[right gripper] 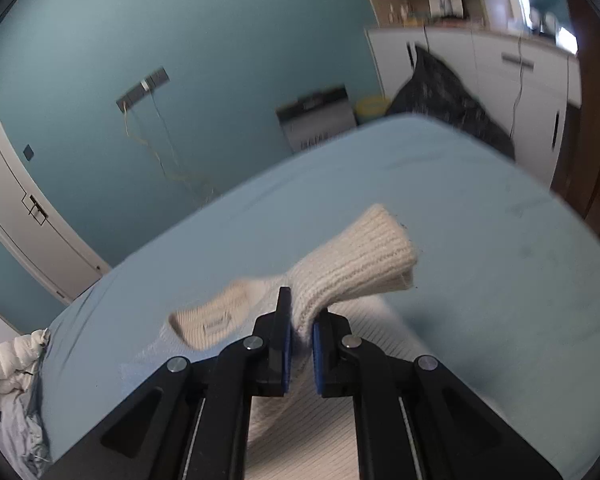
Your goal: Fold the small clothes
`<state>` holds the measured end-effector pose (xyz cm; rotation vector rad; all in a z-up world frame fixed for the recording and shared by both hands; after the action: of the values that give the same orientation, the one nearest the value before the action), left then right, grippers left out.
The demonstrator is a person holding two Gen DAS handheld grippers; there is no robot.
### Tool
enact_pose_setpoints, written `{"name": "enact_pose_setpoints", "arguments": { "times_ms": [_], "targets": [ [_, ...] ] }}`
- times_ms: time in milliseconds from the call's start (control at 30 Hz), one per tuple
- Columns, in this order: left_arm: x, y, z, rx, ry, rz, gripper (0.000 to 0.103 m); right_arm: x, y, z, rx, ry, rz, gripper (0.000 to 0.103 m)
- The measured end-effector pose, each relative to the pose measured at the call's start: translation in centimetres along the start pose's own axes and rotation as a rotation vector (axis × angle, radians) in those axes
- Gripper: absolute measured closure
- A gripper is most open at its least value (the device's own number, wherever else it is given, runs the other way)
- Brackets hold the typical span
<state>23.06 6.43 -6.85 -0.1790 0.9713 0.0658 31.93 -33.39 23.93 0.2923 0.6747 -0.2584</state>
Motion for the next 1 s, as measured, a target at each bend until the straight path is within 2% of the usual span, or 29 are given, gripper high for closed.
{"name": "enact_pose_setpoints", "arguments": {
  "times_ms": [67, 100, 167, 200, 233, 267, 333, 400, 500, 567, 600, 733, 767, 800, 833, 867, 900, 933, 1000],
  "targets": [
    [-0.1, 0.0, 0.1, 0.002, -0.005, -0.002, 0.0, 0.7, -0.8, -0.8, -0.046, 0.028, -0.068, 0.098],
    [-0.2, 0.1, 0.1, -0.001, -0.004, -0.005, 0.0, 1.9, -1.5, -1.8, -0.06, 0.083, -0.087, 0.093],
    [-0.1, 0.3, 0.2, -0.012, 0.002, -0.011, 0.0, 4.1, -2.8, -4.5, -0.05, 0.198, -0.109, 0.075],
    [-0.1, 0.4, 0.3, -0.017, 0.005, -0.014, 0.0, 5.4, -4.2, -6.6, -0.017, 0.293, -0.14, 0.047],
    [-0.1, 0.5, 0.3, -0.021, 0.007, -0.018, 0.0, 6.2, -4.7, -8.2, 0.022, 0.351, -0.162, 0.032],
    [0.0, 0.5, 0.3, -0.024, 0.009, -0.02, 0.0, 6.4, -6.2, -9.8, 0.082, 0.388, -0.182, 0.032],
    [0.0, 0.4, 0.3, -0.023, 0.009, -0.023, 0.0, 5.7, -7.3, -10.9, 0.143, 0.38, -0.233, 0.032],
    [0.0, 0.2, 0.2, -0.017, 0.006, -0.02, 0.0, 4.6, -5.1, -10.8, 0.114, 0.372, -0.269, 0.032],
    [0.1, -0.2, 0.2, -0.001, 0.005, -0.01, 0.0, 6.0, 0.0, -10.3, 0.013, 0.413, -0.161, 0.032],
    [0.2, -0.2, 0.1, 0.003, 0.006, -0.006, 0.0, 6.7, 5.6, -10.8, -0.06, 0.438, -0.049, 0.032],
    [0.2, -0.3, 0.1, 0.005, 0.007, -0.006, 0.0, 6.9, 7.7, -11.2, -0.091, 0.444, -0.019, 0.032],
    [0.3, -0.2, 0.1, 0.004, 0.014, -0.006, 0.0, 8.6, 17.4, -15.1, -0.256, 0.474, 0.086, 0.032],
    [0.4, -0.1, 0.1, 0.002, 0.017, -0.009, 0.0, 9.1, 18.8, -16.1, -0.278, 0.49, 0.11, 0.032],
    [0.4, -0.1, 0.1, 0.0, 0.018, -0.011, 0.0, 10.0, 20.1, -17.6, -0.305, 0.522, 0.125, 0.032],
    [0.5, 0.0, 0.1, -0.001, 0.019, -0.013, 0.0, 11.0, 20.9, -19.1, -0.337, 0.551, 0.101, 0.027],
    [0.5, 0.0, 0.1, 0.0, 0.021, -0.014, 0.0, 11.2, 21.3, -20.0, -0.375, 0.528, 0.07, 0.023],
    [0.6, 0.1, 0.0, 0.001, 0.023, -0.011, 0.0, 10.8, 21.8, -20.8, -0.426, 0.462, 0.053, 0.018],
    [0.7, 0.1, 0.0, 0.002, 0.024, -0.009, 0.0, 10.4, 22.2, -21.2, -0.453, 0.431, 0.046, 0.017],
    [0.8, 0.1, -0.1, 0.005, 0.029, -0.008, 0.0, 10.1, 22.0, -21.1, -0.473, 0.46, 0.08, 0.017]
  ]
}}
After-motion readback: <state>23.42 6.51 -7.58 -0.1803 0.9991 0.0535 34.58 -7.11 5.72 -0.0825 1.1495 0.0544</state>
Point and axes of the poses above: each gripper's, at about its wrist camera, not at the fingertips, and x roughly the way its jaws point, y to its left, z to its top, the point moved 1 cm from there along x, roughly the way its jaws point, and after that the axes turned 8 degrees about -x, right-handed, at the moved point
